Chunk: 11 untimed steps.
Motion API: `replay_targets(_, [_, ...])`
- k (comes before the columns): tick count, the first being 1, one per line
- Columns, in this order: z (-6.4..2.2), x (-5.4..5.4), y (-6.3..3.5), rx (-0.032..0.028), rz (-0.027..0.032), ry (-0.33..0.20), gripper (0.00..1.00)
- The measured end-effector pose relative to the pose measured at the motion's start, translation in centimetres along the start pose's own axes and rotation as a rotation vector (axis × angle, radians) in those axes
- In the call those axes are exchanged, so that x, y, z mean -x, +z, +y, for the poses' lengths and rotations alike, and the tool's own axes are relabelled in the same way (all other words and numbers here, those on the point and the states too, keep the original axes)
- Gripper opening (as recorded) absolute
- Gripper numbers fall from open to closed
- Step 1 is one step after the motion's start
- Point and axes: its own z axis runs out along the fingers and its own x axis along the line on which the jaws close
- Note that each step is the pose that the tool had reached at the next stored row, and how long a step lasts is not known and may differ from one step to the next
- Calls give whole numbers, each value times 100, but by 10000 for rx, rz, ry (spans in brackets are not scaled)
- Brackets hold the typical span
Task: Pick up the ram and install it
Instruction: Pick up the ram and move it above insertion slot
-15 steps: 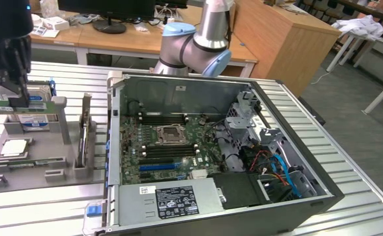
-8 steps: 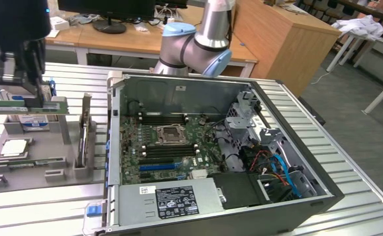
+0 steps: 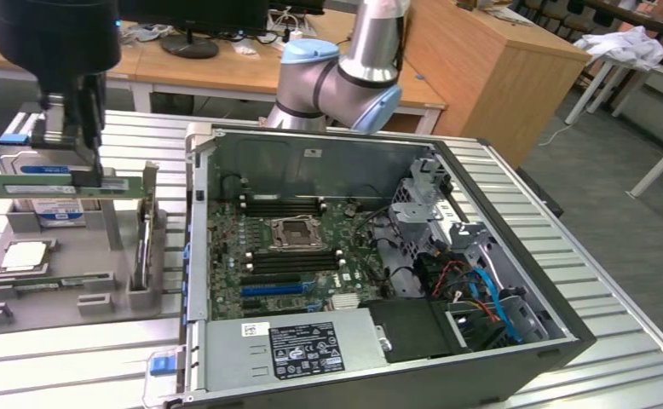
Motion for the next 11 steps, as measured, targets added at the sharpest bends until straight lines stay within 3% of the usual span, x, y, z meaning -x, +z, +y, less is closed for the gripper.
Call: replay_targets(11, [-298,-3,-14,2,1,-8,12])
